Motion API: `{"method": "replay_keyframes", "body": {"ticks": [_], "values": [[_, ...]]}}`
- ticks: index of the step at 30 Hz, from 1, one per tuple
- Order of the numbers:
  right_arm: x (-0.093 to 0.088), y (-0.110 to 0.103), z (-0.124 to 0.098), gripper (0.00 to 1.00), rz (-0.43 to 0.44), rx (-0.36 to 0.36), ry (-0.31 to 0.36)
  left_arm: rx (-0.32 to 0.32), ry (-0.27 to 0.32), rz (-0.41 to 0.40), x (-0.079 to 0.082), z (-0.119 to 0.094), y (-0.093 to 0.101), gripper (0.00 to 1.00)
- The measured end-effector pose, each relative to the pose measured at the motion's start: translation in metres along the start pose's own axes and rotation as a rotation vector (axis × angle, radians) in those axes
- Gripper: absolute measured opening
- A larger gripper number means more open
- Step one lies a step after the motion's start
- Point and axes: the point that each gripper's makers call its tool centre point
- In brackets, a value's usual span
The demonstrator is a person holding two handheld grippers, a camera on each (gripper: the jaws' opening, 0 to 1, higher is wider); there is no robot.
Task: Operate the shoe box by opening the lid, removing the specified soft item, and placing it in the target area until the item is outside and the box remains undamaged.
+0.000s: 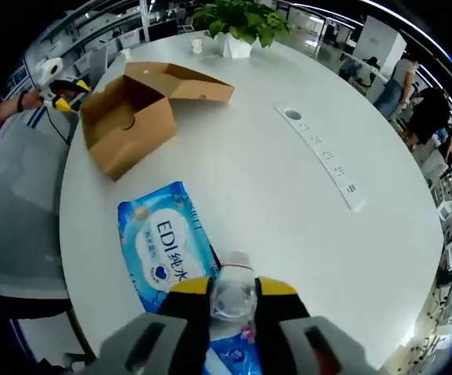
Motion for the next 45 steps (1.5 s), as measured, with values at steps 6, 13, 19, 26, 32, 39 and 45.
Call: {"method": "replay_keyframes", "body": {"ticks": [6,13,19,26,32,39,45], "values": [[-0.002,0.001,0.003,0.17,-0.044,0.014,-0.034,-0.003,-0.002,-0.006,-0.002,0.001,0.001,0.41],[-0.002,0.005,0.004,0.17,-0.154,0.058,-0.102,-0.005,-0.003,-0.009,-0.004,0.001,0.001,0.41],[0.003,0.003,0.008,0.17,-0.308,0.130,-0.163,-0.003,-0.005,-0.010,-0.006,-0.001,0.000,0.41],[0.009,-0.001,0.013,0.17,-0.428,0.183,-0.215,0.001,-0.005,-0.011,-0.005,-0.004,0.000,0.42],[0.010,0.005,0.017,0.17,-0.458,0.206,-0.233,0.003,-0.005,-0.009,-0.005,-0.005,-0.001,0.41],[0.010,0.009,0.017,0.17,-0.460,0.219,-0.245,0.003,-0.008,-0.010,-0.006,-0.006,-0.001,0.42],[0.011,0.010,0.018,0.18,-0.466,0.218,-0.251,0.003,-0.010,-0.009,-0.006,-0.008,-0.001,0.41]]}}
Point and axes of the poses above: the point that each gripper's makers call its tool centre point, and the gripper's own axes: z roughly forward along the fingers, y roughly to its right, x roughly out of its top, and after that the axes turned 10 degrees about y, right-handed
